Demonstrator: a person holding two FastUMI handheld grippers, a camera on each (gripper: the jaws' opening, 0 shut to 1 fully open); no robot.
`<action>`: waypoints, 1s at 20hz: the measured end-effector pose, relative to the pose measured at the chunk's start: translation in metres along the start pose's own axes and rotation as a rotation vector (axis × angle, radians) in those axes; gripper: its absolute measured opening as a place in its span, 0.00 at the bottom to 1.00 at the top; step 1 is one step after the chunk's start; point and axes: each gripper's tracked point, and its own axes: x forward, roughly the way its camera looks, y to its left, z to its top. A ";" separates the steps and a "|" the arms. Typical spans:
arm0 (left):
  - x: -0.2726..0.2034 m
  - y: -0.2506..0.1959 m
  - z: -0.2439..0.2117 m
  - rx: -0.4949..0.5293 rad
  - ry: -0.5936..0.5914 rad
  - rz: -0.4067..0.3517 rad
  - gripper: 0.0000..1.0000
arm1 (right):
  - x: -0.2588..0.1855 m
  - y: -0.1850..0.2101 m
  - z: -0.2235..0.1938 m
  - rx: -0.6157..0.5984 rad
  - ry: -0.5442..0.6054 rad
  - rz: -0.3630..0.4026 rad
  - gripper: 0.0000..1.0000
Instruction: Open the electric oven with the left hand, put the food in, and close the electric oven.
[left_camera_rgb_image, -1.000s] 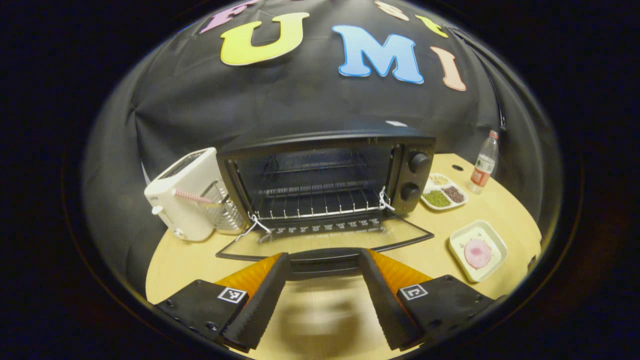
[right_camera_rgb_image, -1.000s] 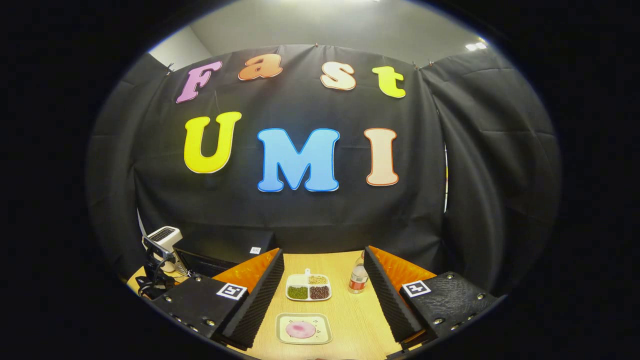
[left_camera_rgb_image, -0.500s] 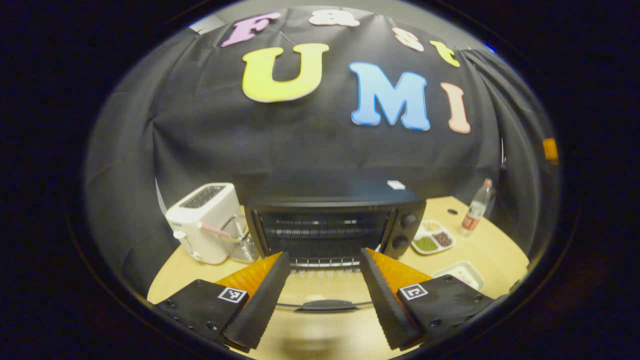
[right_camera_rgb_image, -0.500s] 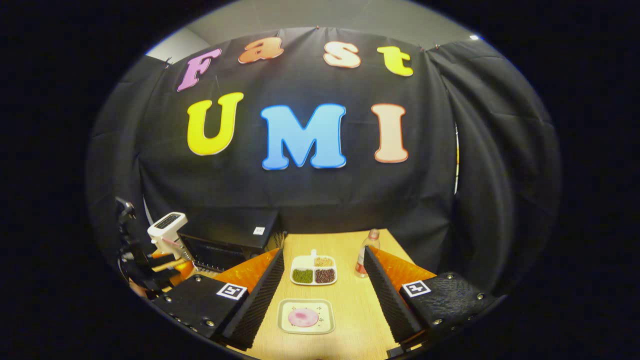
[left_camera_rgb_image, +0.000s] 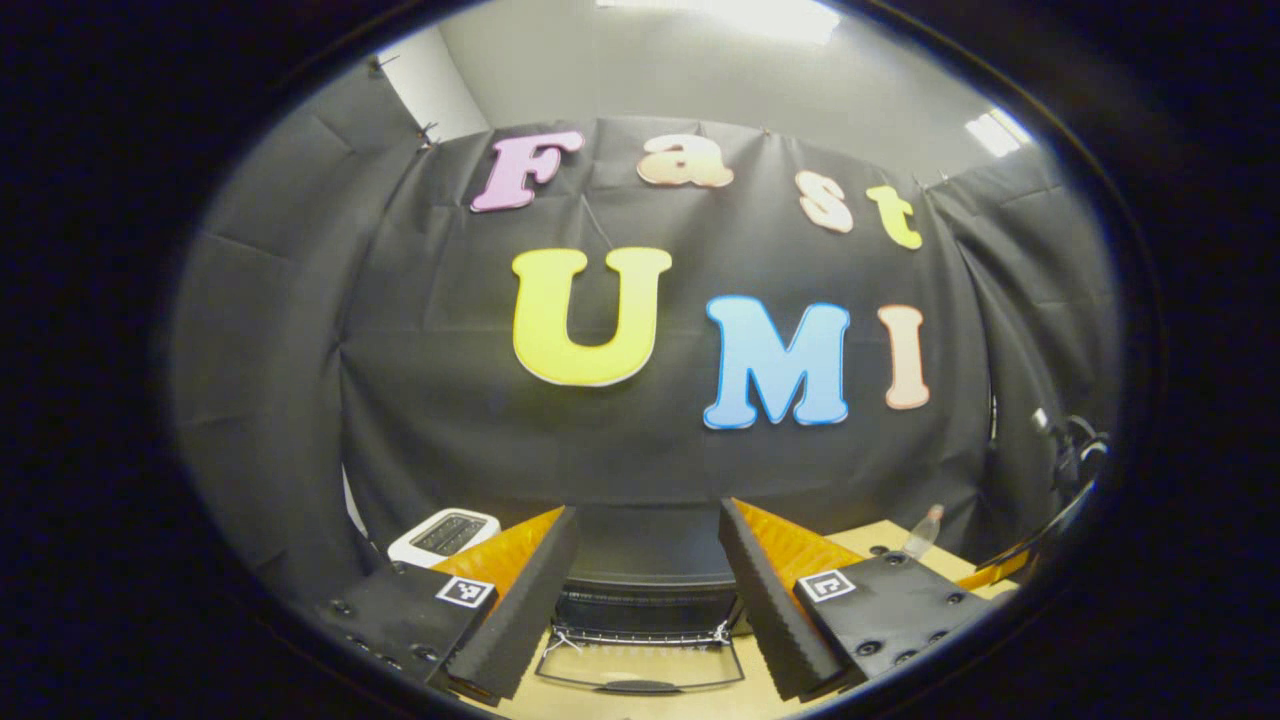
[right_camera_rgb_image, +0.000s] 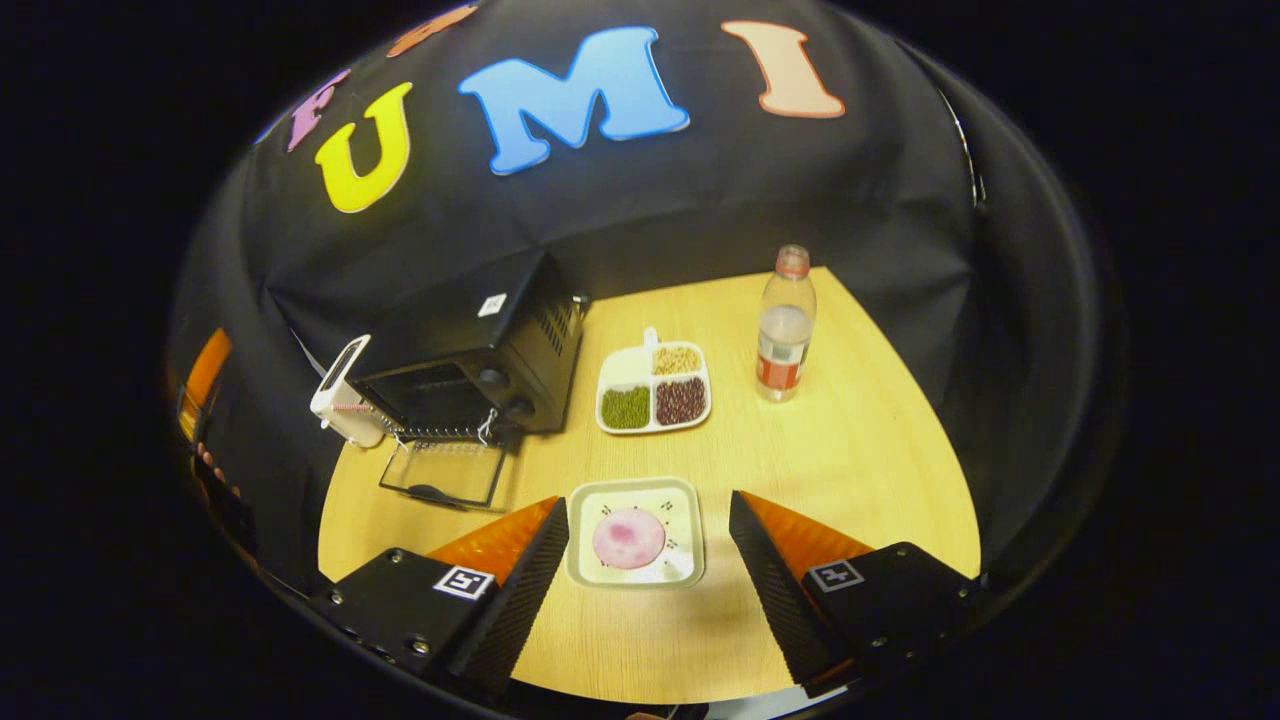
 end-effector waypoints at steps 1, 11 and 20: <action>-0.004 0.001 0.011 -0.001 -0.016 0.003 0.99 | 0.010 -0.004 -0.005 0.001 0.040 -0.002 0.98; -0.033 0.050 0.011 -0.030 -0.006 0.109 0.99 | 0.110 -0.057 -0.054 -0.062 0.418 -0.147 0.99; -0.045 0.083 -0.015 -0.076 0.068 0.188 0.99 | 0.148 -0.069 -0.085 -0.094 0.514 -0.212 0.99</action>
